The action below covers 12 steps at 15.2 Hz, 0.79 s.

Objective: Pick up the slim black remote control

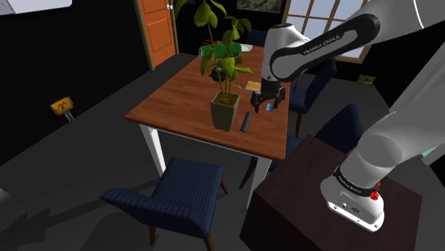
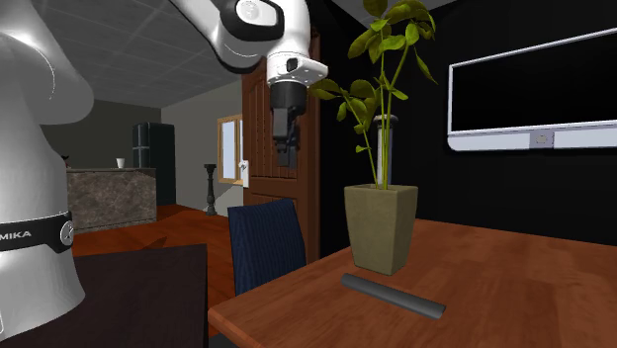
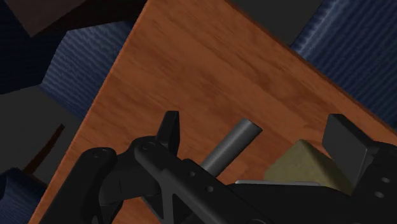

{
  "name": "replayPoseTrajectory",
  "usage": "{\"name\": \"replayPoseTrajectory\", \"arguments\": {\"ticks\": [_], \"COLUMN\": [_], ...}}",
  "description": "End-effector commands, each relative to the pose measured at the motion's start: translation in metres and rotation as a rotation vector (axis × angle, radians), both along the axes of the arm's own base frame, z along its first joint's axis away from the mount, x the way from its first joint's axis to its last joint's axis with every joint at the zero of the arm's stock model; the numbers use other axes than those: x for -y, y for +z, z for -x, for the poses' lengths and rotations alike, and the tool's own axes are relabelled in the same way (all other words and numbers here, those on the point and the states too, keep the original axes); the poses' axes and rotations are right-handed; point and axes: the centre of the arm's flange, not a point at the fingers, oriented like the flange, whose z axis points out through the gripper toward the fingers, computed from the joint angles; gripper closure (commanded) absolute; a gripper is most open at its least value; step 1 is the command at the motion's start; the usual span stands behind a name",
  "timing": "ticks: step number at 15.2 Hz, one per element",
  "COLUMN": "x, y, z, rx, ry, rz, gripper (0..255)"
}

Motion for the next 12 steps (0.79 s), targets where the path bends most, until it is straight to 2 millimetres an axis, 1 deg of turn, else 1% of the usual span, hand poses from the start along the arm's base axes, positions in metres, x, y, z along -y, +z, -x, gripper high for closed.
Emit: {"name": "replayPoseTrajectory", "arguments": {"ticks": [1,6,12], "x": [0.003,0.017,0.042], "y": [-0.019,-0.067,-0.123], "z": [-0.016,-0.052,-0.095], "rx": [0.02,0.062,0.113], "ry": [-0.058,-0.197,-0.363], "rz": [0.011,0.043,0.08], "gripper": [0,0,0]}}
